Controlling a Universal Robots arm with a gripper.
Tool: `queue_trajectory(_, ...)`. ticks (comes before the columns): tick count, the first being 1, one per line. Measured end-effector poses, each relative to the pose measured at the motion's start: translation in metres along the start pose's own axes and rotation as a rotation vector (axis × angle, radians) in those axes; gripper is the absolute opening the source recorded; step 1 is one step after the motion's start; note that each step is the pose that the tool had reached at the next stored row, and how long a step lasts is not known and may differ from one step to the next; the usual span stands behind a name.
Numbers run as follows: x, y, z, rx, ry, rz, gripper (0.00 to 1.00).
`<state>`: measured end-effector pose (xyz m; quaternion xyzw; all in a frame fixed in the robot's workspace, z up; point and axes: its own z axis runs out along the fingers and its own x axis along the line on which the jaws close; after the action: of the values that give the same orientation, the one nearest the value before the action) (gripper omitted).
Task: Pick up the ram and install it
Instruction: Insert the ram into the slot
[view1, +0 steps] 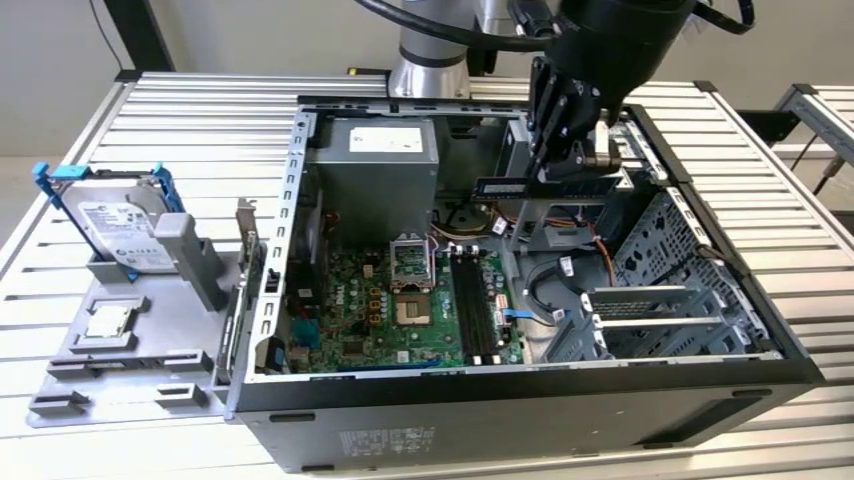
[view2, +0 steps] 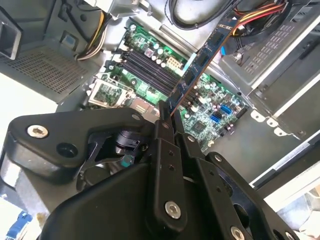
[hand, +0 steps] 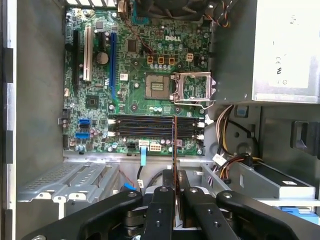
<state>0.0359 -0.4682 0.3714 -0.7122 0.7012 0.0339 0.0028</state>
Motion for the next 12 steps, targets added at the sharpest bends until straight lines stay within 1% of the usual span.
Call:
queue_trajectory(3,0.0002,-0.0002,0.0038,0.0,0.0011,0.0,0.0)
queue_trajectory(4,0.0002,-0.0002,0.0045,0.0,0.0023,0.0,0.0)
queue_trajectory(5,0.0002,-0.0001,0.0045,-0.0013,0.0046,0.0,0.0)
queue_trajectory(12,0.0002,-0.0002,0.0046,-0.0014,0.0097,0.0,0.0)
